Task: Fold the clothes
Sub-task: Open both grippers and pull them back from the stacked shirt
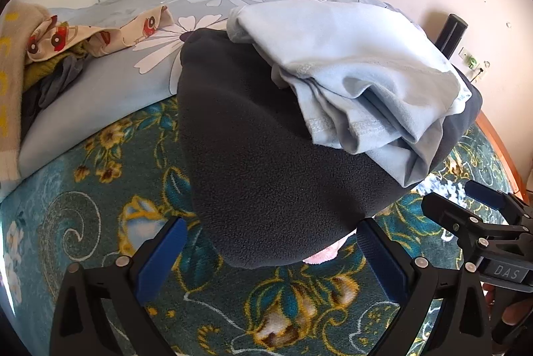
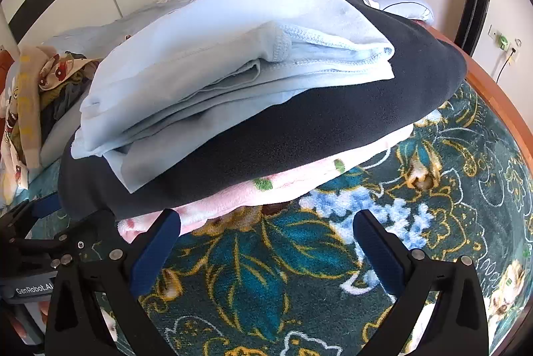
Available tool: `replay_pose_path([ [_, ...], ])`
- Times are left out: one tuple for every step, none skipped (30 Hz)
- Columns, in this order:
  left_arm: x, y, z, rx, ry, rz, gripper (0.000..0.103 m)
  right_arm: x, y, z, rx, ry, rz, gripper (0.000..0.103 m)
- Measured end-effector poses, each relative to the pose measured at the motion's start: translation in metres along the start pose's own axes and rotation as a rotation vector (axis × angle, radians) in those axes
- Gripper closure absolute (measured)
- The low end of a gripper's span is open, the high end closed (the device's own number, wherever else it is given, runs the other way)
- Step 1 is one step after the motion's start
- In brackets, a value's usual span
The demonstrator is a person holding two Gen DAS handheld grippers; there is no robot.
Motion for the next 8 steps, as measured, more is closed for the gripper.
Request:
replay_pose_path([
  [0.0001, -0.0005, 0.0004, 0.0, 0.001, 0.001, 0.0, 0.0006, -0.0003, -0.0001, 0.002, 0.002, 0.0, 0.0],
  [0.0002, -0.0009, 0.0007, 0.0, 0.003, 0.003, 0.0, 0.0011, -0.0006, -0.0003, 0.003, 0.003, 0.001, 0.0],
  [-0.0001, -0.001, 0.001, 0.0, 0.003, 0.004, 0.0, 0.0013, -0.0007, -0.0006, 0.004, 0.004, 0.002, 0.0],
  [-0.0004, -0.0011, 0.0012, -0.001, 0.002, 0.006, 0.0, 0.0016, -0.0009, -0.0009, 0.004, 0.005, 0.003, 0.0],
  [-0.0007, -0.0012, 0.0013, -0.002, 0.002, 0.007, 0.0, 0.0019, -0.001, -0.0012, 0.005, 0.006, 0.004, 0.0],
  [-0.0008, -0.0013, 0.0015, -0.001, 0.003, 0.006, 0.0, 0.0021, -0.0011, -0.0016, 0.005, 0.006, 0.005, 0.0],
  [-0.001, -0.0015, 0.0016, 0.001, 0.003, 0.004, 0.0, 0.0023, -0.001, -0.0019, 0.005, 0.006, 0.006, 0.0],
  [-0.0013, -0.0017, 0.0014, 0.004, 0.003, 0.002, 0.0, 0.0024, -0.001, -0.0023, 0.006, 0.007, 0.006, 0.0],
])
Point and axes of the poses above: each gripper's, at about its wrist camera, not at the fingertips, and z roughly the way its jaws point, y to its left, x to its underside, the point moved 9 cm from there along z, roughly the way its jaws point, and after that the axes turned 7 degrees about x, right-handed, at the moved point
